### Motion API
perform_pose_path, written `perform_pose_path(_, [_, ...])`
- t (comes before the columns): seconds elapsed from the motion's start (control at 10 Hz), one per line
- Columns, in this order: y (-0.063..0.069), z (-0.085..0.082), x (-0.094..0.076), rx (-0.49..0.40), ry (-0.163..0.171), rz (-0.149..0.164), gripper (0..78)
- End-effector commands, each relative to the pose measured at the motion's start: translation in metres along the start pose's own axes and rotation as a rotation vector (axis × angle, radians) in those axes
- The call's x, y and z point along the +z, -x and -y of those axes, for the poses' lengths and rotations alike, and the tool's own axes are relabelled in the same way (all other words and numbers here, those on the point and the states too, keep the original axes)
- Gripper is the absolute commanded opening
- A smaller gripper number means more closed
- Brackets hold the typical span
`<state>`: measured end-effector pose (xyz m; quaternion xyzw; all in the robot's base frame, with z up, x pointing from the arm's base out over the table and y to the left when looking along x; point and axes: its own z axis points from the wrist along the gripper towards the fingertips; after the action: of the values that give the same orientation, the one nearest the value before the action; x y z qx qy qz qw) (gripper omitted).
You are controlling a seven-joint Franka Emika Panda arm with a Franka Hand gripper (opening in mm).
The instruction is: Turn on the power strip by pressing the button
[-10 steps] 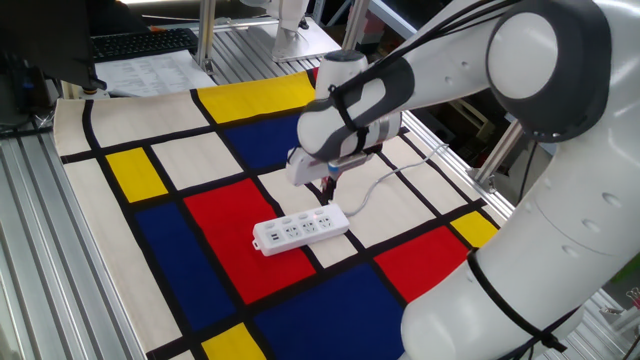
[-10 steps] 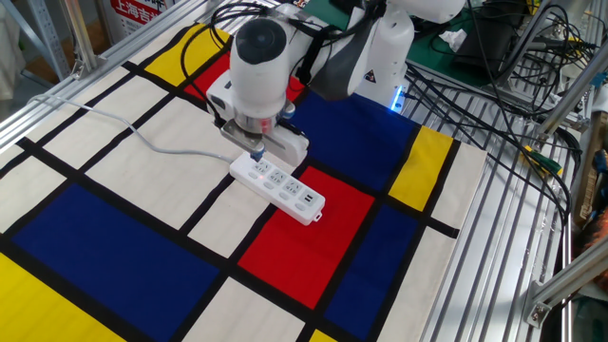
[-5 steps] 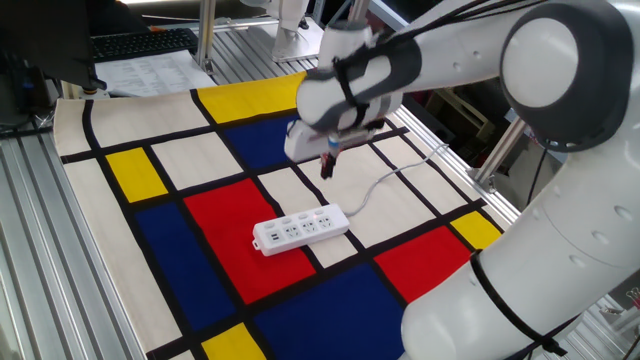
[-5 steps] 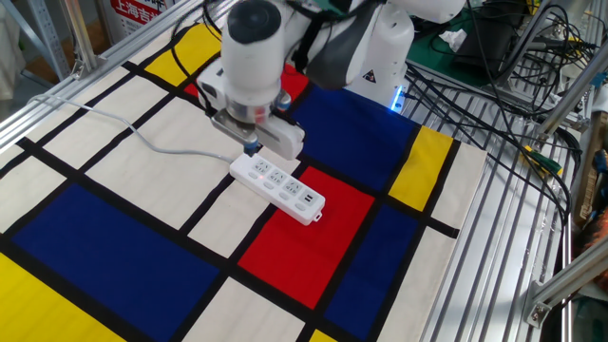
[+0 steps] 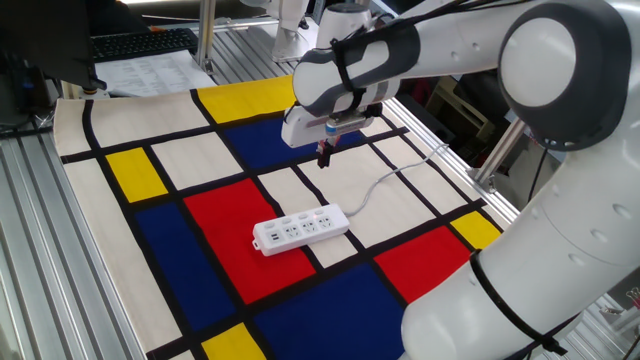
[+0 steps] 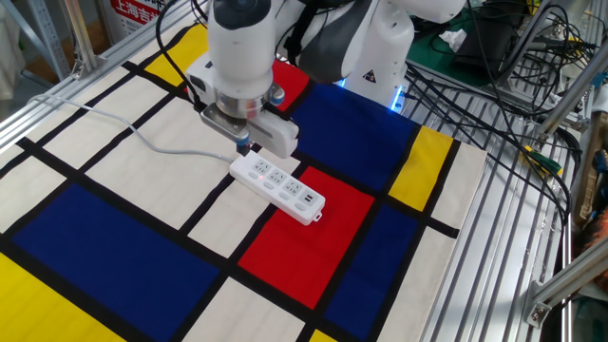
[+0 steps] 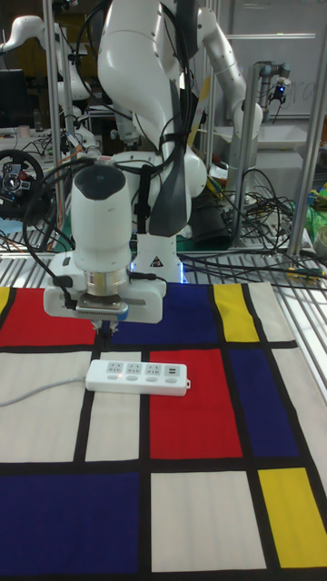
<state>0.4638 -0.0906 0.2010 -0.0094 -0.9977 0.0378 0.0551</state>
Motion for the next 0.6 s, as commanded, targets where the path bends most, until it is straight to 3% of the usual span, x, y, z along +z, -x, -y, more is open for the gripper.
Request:
perform_pose_path(0.1, [0.0129,-0.0036,-0.0204,-0.008,0.013,0.003,0.0])
perform_pose_path(0.4, [0.0153,-0.0066,-0.0263,-0.016,0.012,-0.007,0.0])
perform_pose_path(0.6, [0.0193,-0.0127,-0.0205,0.000,0.049,-0.007,0.0])
